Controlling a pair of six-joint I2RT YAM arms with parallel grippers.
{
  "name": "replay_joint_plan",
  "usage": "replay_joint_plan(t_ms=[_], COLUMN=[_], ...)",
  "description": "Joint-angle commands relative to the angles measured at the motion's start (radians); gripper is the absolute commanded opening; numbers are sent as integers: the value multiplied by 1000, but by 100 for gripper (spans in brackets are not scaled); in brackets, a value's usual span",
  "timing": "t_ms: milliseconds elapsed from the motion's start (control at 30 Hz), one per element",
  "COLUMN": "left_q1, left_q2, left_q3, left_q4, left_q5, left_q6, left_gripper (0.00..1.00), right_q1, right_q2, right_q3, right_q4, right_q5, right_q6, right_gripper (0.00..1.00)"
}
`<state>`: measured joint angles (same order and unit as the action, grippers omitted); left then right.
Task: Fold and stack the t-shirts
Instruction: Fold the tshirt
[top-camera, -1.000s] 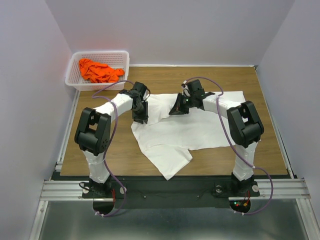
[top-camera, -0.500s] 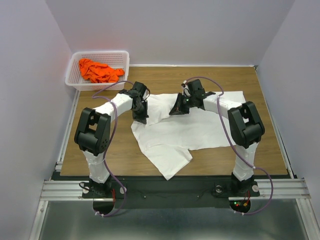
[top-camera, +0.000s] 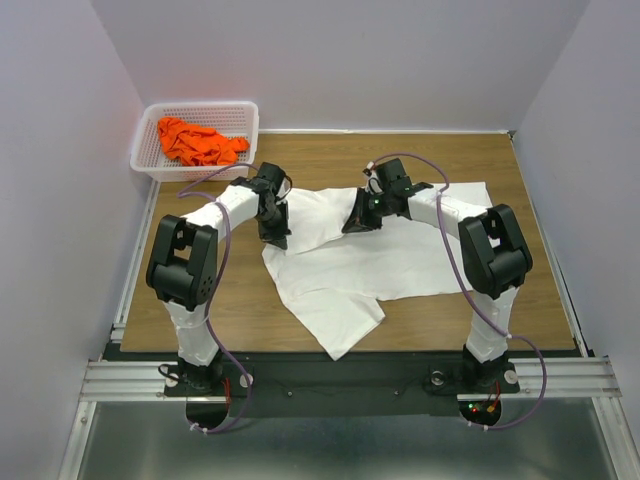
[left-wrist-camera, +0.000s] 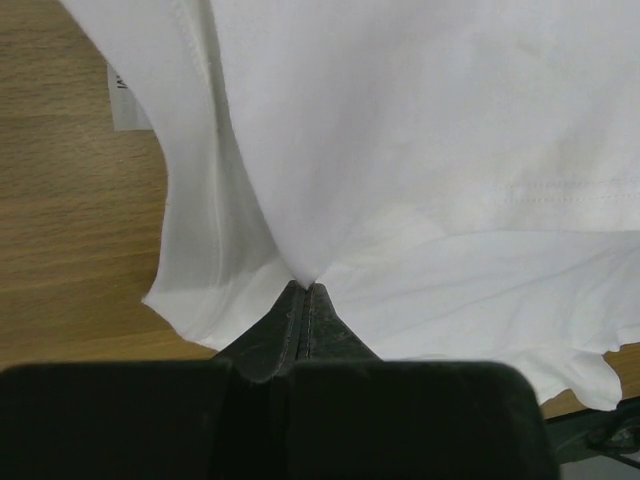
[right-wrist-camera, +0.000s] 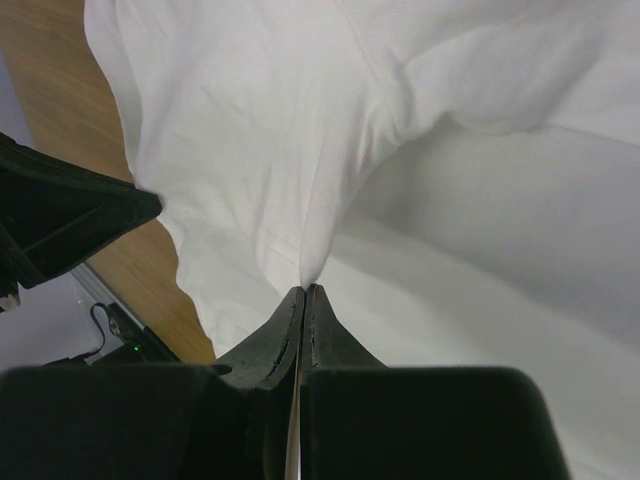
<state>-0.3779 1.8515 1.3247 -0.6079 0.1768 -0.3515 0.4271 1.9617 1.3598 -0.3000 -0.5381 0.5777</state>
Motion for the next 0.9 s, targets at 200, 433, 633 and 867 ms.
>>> replay_joint_plan(t_ms=[200,433,633,867], left_q1=[10,8,40,88], left_q2=[-72,-69,-106,-54], left_q3=[-15,-71,16,221], left_q4=[-35,2,-29,17], left_q5=[88,165,112,-62], left_q6=[-6,-18,-21,-30], left_gripper=[0,26,72,72], right_q1=[7,7,-31,-235], right_q2=[40,83,3,-47], right_q3=[44,102,128,117], right_q4=[-45,-77,-116,-122], right_q5=[61,113,222,302], right_q6=[-91,-142,-209,-230], right_gripper=[2,19,41,42])
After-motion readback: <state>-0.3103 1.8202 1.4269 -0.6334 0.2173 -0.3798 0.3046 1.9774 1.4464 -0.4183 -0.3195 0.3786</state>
